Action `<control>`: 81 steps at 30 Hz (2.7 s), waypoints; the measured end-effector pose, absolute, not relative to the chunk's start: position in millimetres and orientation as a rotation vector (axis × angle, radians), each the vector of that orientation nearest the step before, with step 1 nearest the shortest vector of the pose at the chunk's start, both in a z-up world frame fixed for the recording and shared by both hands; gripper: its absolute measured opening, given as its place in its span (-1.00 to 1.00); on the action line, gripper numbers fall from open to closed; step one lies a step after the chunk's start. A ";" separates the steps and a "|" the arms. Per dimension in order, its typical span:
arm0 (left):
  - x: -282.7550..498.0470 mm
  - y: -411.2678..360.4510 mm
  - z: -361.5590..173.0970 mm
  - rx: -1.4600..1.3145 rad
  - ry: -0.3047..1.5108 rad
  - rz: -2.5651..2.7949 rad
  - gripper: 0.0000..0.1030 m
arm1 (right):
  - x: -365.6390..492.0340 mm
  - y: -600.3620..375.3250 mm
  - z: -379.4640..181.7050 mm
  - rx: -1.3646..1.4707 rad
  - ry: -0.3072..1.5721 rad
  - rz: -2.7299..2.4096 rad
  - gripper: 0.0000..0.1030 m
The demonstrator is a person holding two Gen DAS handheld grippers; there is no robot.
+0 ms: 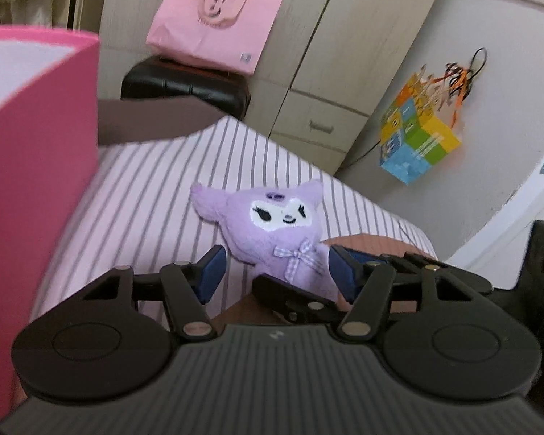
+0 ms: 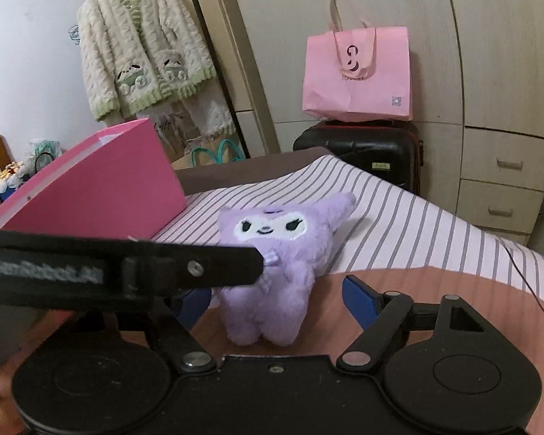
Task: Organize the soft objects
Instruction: 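Close the left tool around the purple plush's body, then lift the purple plush and carry it over the pink box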
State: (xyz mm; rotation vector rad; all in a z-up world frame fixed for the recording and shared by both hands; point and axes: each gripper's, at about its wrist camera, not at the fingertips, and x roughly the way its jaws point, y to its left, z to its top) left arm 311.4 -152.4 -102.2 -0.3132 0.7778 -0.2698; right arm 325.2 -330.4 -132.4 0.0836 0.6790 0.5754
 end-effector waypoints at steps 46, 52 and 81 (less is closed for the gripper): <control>186.0 -133.3 -69.1 -0.243 0.753 -0.425 -0.16 | 177.1 -277.7 -90.9 -0.075 0.609 0.383 -0.04; 153.4 -129.1 -58.9 -0.199 0.703 -0.448 -0.16 | 144.8 -272.7 -78.9 -0.075 0.587 0.366 -0.04; 23.3 -33.9 -41.7 -0.123 0.783 -0.484 -0.17 | 14.0 -192.3 -62.0 -0.161 0.656 0.490 -0.03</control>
